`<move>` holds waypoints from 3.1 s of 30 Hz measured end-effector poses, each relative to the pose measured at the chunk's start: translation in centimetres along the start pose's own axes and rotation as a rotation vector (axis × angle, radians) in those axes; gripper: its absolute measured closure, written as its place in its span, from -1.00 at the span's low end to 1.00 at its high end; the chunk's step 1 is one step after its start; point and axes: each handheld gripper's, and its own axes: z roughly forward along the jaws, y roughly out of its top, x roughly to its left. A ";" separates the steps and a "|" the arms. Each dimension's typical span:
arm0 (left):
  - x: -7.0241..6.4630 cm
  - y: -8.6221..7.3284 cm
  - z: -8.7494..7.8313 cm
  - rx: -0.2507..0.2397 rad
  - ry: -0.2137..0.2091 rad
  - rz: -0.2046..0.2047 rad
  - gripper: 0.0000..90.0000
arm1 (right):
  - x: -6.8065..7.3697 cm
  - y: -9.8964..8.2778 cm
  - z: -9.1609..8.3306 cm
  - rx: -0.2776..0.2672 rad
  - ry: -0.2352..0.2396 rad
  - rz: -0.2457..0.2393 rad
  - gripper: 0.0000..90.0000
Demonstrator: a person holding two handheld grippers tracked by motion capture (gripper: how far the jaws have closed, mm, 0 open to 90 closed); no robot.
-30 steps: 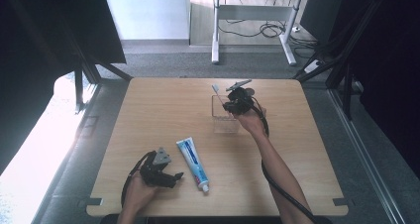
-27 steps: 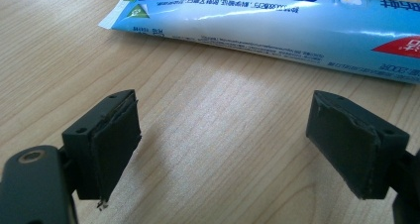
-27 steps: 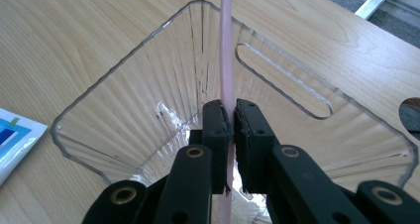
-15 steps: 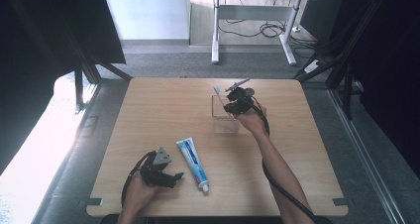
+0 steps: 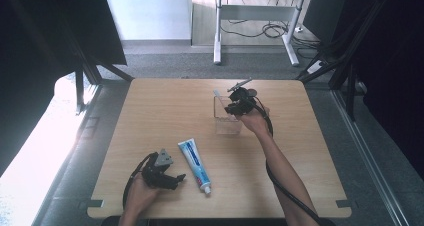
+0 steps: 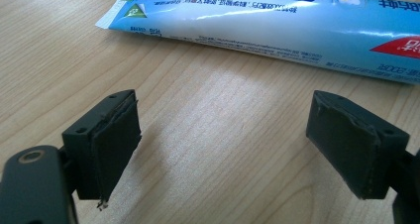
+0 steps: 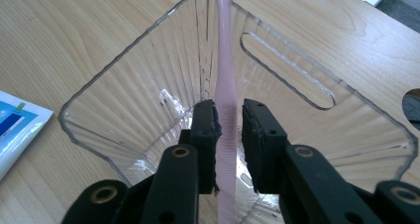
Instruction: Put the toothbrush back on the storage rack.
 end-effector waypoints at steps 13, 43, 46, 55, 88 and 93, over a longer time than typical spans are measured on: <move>0.0 0.1 0.0 -0.005 -0.015 -0.013 -0.69 | 0.7 -0.4 -1.8 -0.049 -0.001 -0.020 0.17; 0.1 0.2 -0.2 -0.029 -0.023 -0.051 -0.70 | 2.4 -3.4 -5.5 -0.130 0.017 -0.094 -0.93; 0.2 0.2 -0.2 -0.037 -0.027 -0.056 -0.70 | 2.4 -3.8 -5.8 -0.129 0.019 -0.095 -0.99; 0.2 0.2 -0.1 -0.037 -0.029 -0.050 -0.71 | 2.7 -5.4 -6.9 -0.147 0.032 -0.092 -1.00; 0.0 0.3 0.0 -0.036 -0.035 -0.051 -0.71 | 3.2 -11.9 -10.1 -0.154 0.054 -0.064 -1.00; 0.1 0.3 0.0 -0.048 -0.036 -0.058 -0.71 | 3.3 -13.0 -10.6 -0.152 0.054 -0.056 -1.00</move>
